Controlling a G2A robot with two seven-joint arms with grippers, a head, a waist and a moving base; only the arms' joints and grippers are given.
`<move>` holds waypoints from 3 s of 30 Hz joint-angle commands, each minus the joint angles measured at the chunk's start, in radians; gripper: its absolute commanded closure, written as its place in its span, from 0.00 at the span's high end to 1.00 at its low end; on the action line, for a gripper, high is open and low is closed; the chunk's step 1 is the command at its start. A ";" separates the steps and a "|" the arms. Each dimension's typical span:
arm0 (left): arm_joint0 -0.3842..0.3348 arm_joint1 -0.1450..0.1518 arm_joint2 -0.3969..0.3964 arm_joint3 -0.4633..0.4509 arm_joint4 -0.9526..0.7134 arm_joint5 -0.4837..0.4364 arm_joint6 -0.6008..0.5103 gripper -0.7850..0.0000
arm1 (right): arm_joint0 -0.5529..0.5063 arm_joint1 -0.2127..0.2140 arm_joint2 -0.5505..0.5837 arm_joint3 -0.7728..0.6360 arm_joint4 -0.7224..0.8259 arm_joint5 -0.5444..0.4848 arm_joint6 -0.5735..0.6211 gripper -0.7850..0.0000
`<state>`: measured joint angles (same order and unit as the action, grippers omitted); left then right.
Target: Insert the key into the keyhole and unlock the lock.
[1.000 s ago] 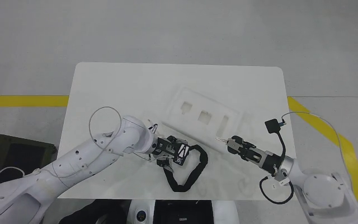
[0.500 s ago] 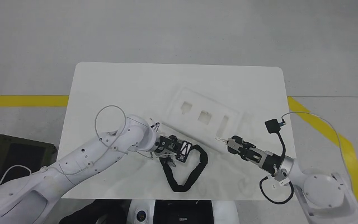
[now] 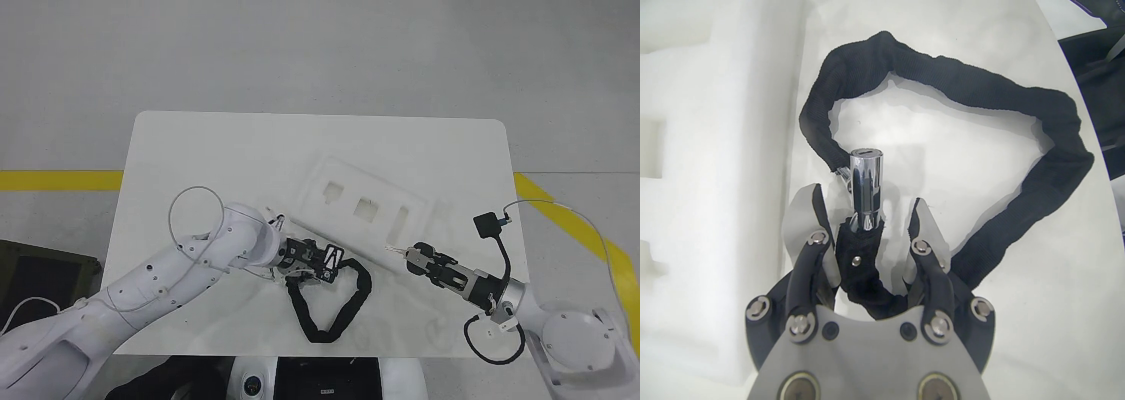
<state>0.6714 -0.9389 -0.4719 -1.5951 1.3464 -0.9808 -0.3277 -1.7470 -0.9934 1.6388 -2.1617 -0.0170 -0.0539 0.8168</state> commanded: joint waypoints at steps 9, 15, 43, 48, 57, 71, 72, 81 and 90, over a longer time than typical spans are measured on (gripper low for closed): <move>0.011 -0.009 -0.022 0.014 -0.008 -0.005 -0.009 0.38 | 0.000 0.000 0.000 0.000 0.000 0.000 0.000 0.00; 0.012 -0.017 -0.038 0.024 -0.026 -0.002 -0.014 0.29 | 0.000 0.000 0.000 0.000 0.000 0.000 0.000 0.00; 0.105 0.041 -0.161 0.035 -0.160 -0.031 0.222 0.00 | 0.000 -0.001 -0.005 0.000 -0.003 -0.001 -0.014 0.00; 0.139 0.079 -0.179 0.063 -0.137 -0.031 0.400 0.00 | -0.004 0.000 -0.015 -0.006 0.006 -0.008 -0.009 0.00; 0.190 0.117 -0.220 0.101 0.020 -0.031 0.788 0.00 | -0.005 0.005 -0.020 -0.047 0.040 -0.015 0.076 0.00; 0.196 0.087 -0.191 0.210 0.147 -0.031 1.113 0.00 | 0.043 0.007 -0.134 -0.074 -0.049 0.062 0.070 0.00; 0.195 0.084 -0.187 0.215 0.152 -0.031 1.127 0.00 | 0.050 0.006 -0.149 -0.074 -0.067 0.076 0.063 0.00; 0.184 0.069 -0.165 0.206 0.167 -0.022 1.145 0.00 | 0.135 -0.005 -0.277 -0.011 -0.126 0.166 0.003 0.00; 0.166 0.054 -0.147 0.227 0.188 -0.031 1.122 0.00 | 0.194 -0.013 -0.352 0.006 -0.115 0.165 -0.002 0.00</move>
<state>0.8400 -0.8832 -0.6217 -1.3695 1.5326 -1.0124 0.7997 -1.5568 -1.0058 1.2903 -2.1563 -0.1320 0.1103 0.8150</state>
